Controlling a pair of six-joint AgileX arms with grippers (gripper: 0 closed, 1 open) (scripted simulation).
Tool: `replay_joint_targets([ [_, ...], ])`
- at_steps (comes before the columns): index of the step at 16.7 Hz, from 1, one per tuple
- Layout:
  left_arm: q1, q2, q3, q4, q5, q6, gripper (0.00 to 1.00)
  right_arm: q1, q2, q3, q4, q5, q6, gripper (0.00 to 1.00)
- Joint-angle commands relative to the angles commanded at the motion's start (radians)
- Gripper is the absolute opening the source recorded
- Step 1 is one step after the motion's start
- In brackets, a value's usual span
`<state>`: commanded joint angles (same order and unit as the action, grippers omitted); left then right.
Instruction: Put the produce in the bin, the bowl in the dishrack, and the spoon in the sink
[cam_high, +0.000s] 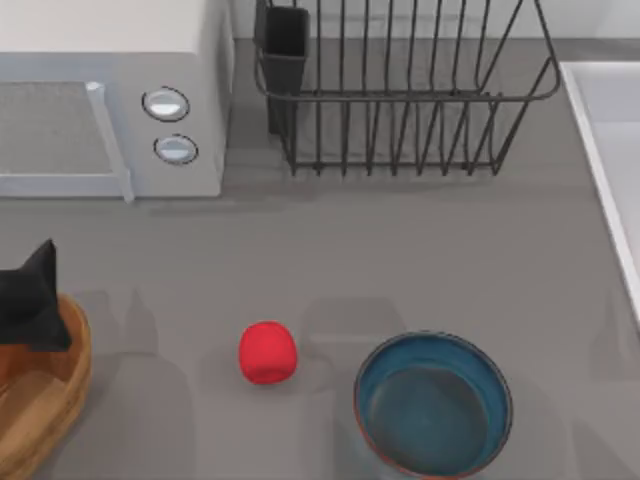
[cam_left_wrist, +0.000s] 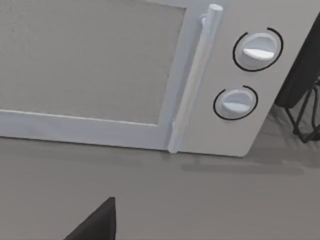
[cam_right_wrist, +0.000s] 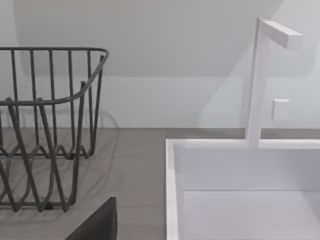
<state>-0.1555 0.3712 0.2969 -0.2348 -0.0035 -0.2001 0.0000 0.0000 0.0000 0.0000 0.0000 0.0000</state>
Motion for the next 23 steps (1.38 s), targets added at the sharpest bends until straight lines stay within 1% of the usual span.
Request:
replay_joint_targets([
  [10, -0.335, 1.011, 0.686, -0.51, -0.007, -0.432, 1.0, 0.0, 0.0, 0.0, 0.0, 0.0, 0.0, 1.0],
  [14, -0.447, 1.336, 0.919, -0.68, -0.008, -0.574, 1.0, 0.0, 0.0, 0.0, 0.0, 0.0, 0.0, 1.0],
  [18, -0.52, 1.513, 1.056, -0.789, -0.009, -0.667, 1.0, 0.0, 0.0, 0.0, 0.0, 0.0, 0.0, 1.0],
  [23, -0.534, 1.542, 1.081, -0.809, -0.01, -0.685, 1.0, 0.0, 0.0, 0.0, 0.0, 0.0, 0.0, 1.0],
])
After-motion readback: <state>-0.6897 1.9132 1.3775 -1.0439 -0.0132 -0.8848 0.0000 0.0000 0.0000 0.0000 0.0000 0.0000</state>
